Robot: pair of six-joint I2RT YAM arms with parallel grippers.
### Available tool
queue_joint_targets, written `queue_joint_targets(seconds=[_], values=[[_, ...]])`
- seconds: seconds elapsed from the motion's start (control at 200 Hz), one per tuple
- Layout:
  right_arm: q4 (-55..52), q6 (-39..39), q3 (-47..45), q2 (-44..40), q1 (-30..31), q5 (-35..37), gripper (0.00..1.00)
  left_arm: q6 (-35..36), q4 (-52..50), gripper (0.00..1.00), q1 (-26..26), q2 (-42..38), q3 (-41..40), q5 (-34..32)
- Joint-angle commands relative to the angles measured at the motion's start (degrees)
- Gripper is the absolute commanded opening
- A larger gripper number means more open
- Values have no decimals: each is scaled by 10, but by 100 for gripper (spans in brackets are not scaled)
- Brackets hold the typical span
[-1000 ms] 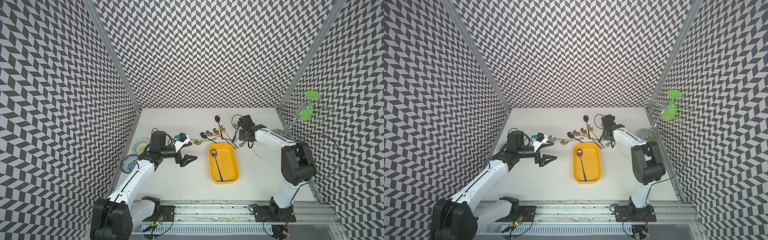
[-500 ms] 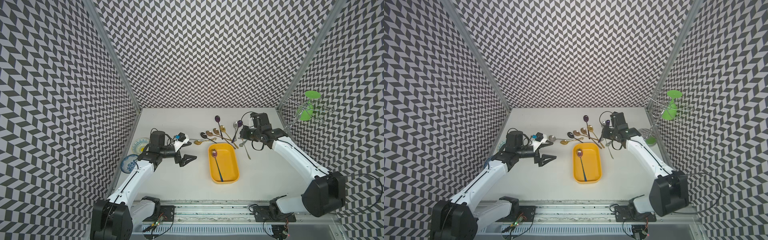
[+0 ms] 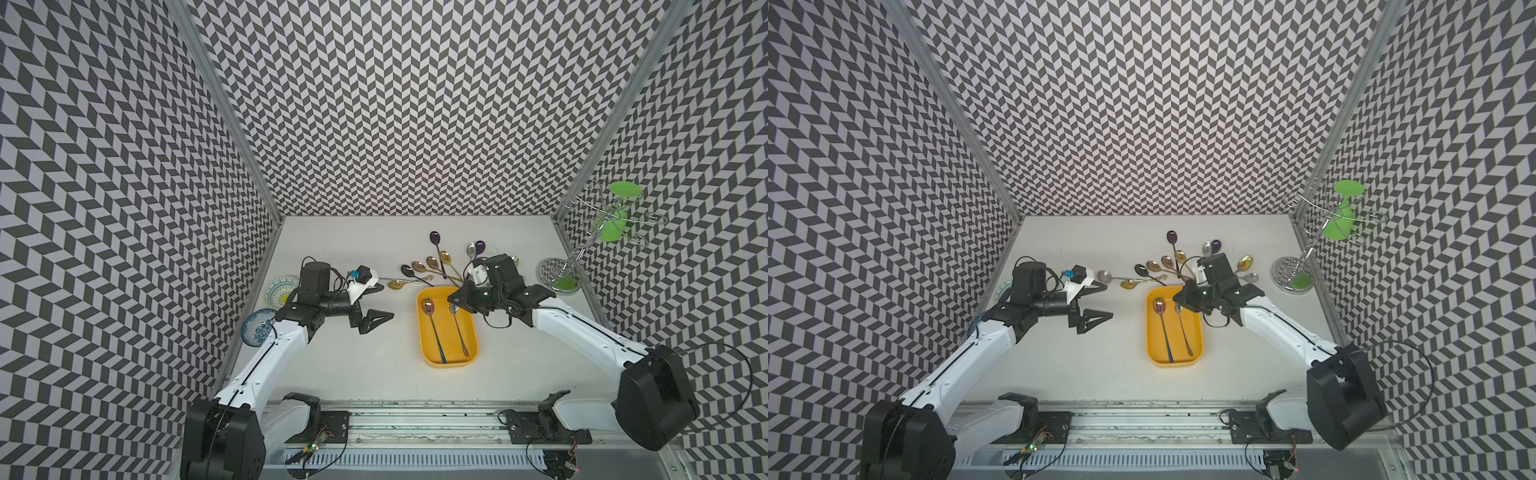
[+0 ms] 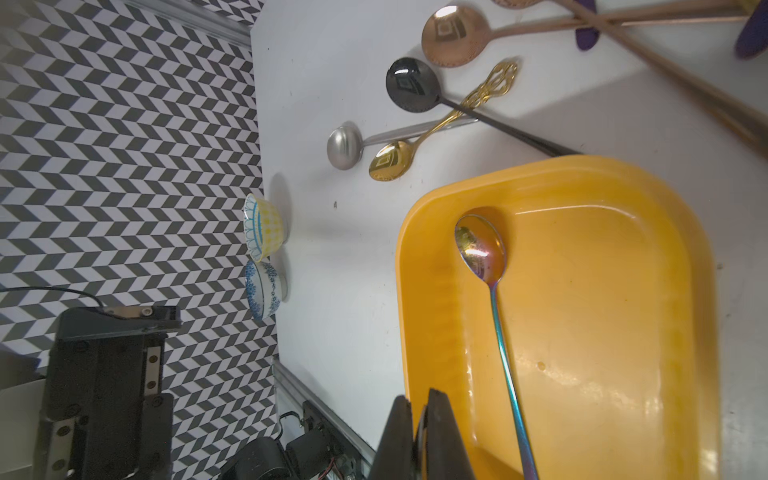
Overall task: Put the spoon into the storage box
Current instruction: Place the spoon in the storage box.
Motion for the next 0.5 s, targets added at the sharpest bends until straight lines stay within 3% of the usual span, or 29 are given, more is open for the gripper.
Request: queue_joint_targets(seconds=[0.0, 0.195, 0.496], values=[[110, 66, -25, -11, 12, -10, 0, 5, 0, 99, -3, -5, 1, 14], [189, 122, -56, 24, 31, -3, 0, 6, 0, 99, -3, -6, 0, 12], [236, 132, -48, 102, 55, 25, 0, 2, 6, 99, -4, -5, -2, 16]])
